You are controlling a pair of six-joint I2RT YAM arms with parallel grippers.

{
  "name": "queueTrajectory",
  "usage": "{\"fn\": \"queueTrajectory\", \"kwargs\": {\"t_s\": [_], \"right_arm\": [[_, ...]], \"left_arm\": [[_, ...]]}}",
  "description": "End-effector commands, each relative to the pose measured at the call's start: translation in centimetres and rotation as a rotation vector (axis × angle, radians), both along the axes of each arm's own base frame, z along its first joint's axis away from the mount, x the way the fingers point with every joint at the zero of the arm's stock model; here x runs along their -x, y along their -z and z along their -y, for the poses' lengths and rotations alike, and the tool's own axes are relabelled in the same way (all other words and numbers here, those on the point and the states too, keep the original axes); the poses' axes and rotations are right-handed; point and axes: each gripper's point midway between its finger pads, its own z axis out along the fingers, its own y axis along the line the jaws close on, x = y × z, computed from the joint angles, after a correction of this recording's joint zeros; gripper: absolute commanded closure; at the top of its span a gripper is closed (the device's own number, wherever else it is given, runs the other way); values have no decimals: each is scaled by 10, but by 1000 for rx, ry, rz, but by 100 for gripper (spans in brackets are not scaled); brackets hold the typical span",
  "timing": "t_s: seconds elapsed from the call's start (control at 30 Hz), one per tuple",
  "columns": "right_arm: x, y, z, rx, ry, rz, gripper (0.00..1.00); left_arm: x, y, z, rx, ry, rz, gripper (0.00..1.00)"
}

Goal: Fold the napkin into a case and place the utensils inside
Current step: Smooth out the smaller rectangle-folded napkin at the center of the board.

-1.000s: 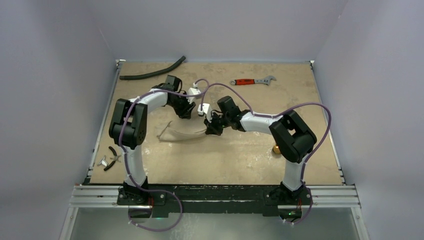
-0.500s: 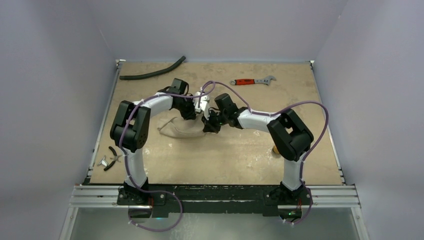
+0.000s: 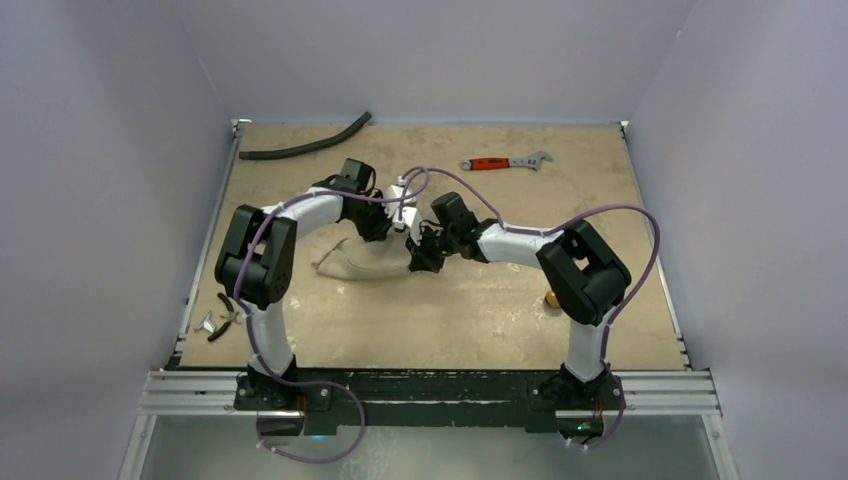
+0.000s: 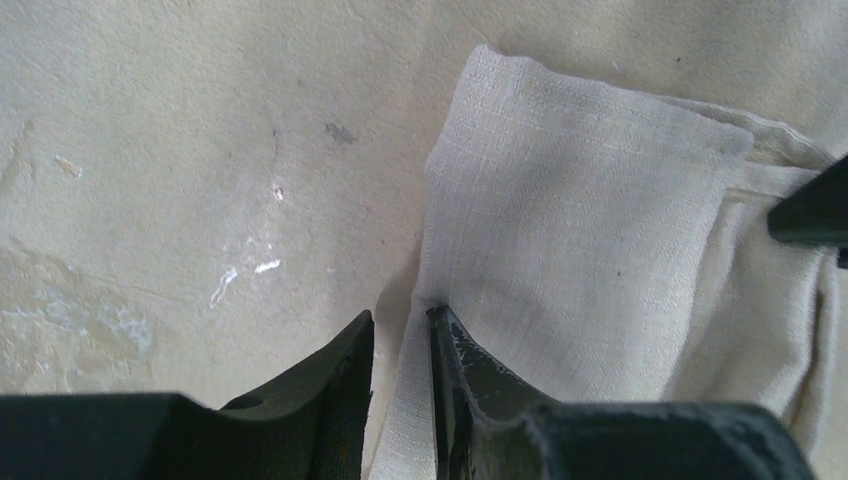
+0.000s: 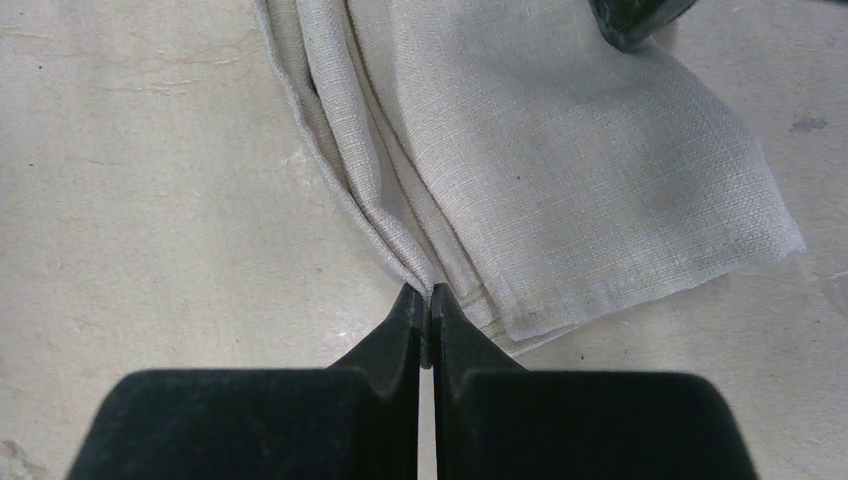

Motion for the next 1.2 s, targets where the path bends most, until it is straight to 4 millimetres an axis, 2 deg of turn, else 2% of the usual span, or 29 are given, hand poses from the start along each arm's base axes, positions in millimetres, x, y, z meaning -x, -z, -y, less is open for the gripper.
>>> {"fn": "queueTrajectory", "kwargs": {"t_s": [0.0,0.13,0.47,0.8,1.03,1.17], "right_arm": [[-6,-21,-5,-50,16,32,100],[-8,-22,-5,-49,18,36,100],[-3,-26,-6,-70,19,21,100],[-2,-40,-14,-136,16,14,100],[-11,-57,-13,-166,38,43,100],[-26,-54,-11,-142,80,43,100]], "left_arm": [[3,-23,-3,4,1,-50,73],[8,-34,10,63,35,-80,72],[33,-30,45,223,136,-181,71],[35,12,36,45,159,-91,73],[46,19,32,-2,201,-83,74],[50,19,33,-9,225,-87,75]]}}
